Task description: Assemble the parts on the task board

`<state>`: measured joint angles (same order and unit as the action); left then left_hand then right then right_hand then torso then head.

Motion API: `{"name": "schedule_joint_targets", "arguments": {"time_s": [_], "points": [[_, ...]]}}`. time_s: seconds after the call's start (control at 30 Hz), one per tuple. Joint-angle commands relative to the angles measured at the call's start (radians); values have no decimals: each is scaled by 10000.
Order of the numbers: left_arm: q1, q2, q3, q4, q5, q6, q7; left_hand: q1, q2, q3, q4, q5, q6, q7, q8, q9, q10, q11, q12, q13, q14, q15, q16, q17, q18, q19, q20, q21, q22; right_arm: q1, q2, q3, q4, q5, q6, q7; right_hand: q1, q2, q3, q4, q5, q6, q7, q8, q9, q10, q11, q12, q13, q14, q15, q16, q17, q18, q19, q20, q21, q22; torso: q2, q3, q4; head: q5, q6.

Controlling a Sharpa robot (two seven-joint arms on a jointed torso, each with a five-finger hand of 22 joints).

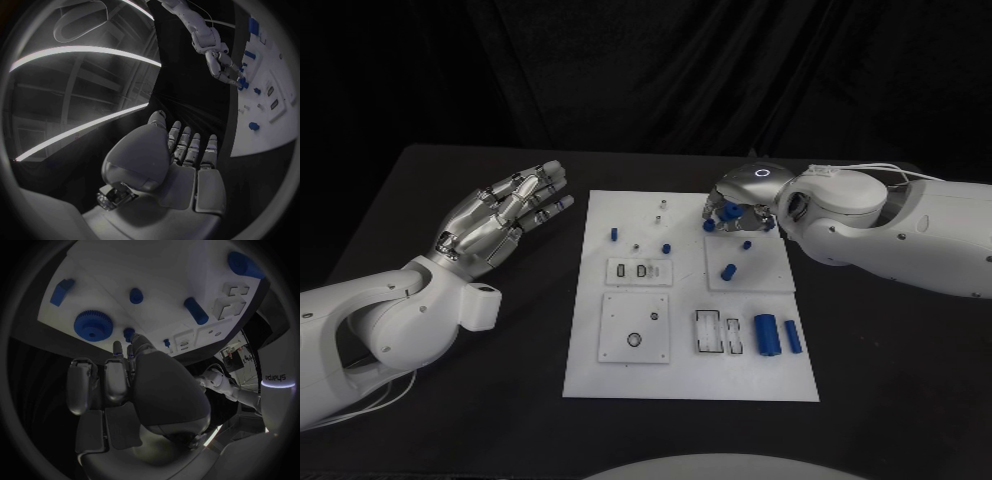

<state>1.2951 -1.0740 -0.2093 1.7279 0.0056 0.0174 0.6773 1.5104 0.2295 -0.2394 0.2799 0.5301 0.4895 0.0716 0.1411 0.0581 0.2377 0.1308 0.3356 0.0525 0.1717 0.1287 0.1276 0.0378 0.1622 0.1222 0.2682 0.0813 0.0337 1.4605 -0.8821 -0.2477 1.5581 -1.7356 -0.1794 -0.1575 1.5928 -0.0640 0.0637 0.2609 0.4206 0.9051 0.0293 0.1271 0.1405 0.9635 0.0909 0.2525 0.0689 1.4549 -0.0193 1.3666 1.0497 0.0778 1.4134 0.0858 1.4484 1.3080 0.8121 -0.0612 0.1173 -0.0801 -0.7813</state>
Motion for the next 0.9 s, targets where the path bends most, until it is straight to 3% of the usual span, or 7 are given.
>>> {"name": "schedule_joint_targets", "arguments": {"time_s": [0.03,0.27,0.47,0.9], "points": [[22,26,2,-10,49,237,1368,71,-5,64,4,65,-101,15,11,-10,-54,13,-34,-9,5,73,-5,-1,196,-28,78,-16,-7,-89,68,6,-116,-123,-638,225,-7,-112,66,12,62,84,-7,6,13,64,-13,-65,-6,46,5,-36,-5,-195,22,48,43,184,-44,-2,18,-6,-19],[22,21,-8,-37,49,242,1310,114,1,109,-13,138,-119,34,16,-9,-67,29,-30,-7,11,102,3,1,196,-16,116,-9,-6,-268,295,7,-433,-123,-992,489,-3,-131,384,93,215,129,-59,-40,73,206,-5,-118,-6,63,70,-15,52,-203,45,95,58,238,-87,-7,11,12,-67],[21,42,-16,-76,50,256,1265,176,21,178,-42,213,-140,44,22,-8,-78,52,-28,-6,13,123,9,2,195,-11,140,-6,-6,-352,443,7,-640,-123,-1181,637,6,-245,730,133,63,-88,-158,-236,73,313,8,-217,-13,62,111,-13,60,-203,47,146,57,268,-100,-6,7,4,-75],[18,80,-20,-198,50,312,1136,243,9,245,-86,272,-153,68,29,-7,-74,84,-10,-2,25,144,22,5,195,-1,156,0,-6,-461,489,7,-755,-123,-739,413,-281,-506,999,222,-118,87,-51,-232,202,545,11,-322,-11,25,218,-93,-112,-194,20,226,22,250,-152,-9,-5,-7,-109]]}}
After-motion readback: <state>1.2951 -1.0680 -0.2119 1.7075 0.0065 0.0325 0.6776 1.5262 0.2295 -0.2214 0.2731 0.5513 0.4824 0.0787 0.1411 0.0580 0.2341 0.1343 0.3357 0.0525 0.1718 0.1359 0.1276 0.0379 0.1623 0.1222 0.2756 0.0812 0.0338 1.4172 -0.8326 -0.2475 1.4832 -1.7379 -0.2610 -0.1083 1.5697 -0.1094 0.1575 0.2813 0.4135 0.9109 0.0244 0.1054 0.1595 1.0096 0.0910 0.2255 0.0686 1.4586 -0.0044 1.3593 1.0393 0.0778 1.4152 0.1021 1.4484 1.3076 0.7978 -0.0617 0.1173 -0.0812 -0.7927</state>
